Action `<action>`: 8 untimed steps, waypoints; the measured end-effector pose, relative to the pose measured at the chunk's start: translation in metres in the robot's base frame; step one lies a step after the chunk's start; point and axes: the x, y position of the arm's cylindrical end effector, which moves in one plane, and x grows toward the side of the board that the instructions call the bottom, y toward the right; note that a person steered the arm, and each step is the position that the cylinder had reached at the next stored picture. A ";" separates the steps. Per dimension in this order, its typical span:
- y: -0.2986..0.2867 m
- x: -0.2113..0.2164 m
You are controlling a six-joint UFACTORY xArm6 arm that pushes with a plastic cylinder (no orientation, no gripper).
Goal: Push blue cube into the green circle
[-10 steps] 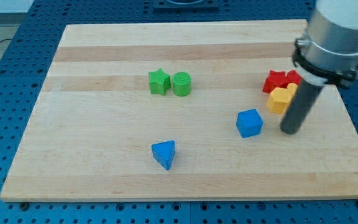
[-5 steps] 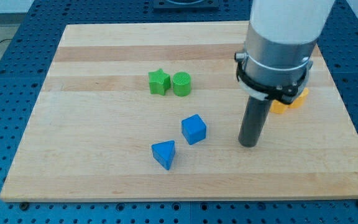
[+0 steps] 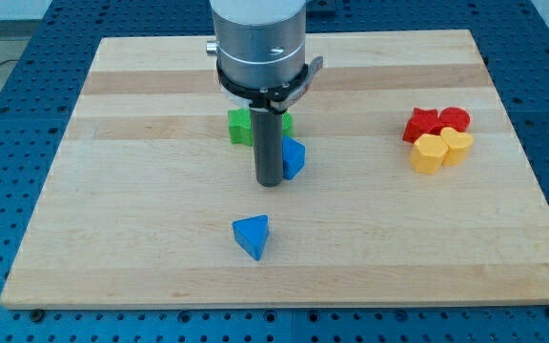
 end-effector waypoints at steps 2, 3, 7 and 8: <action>0.020 0.021; 0.039 0.022; 0.051 -0.033; 0.080 -0.014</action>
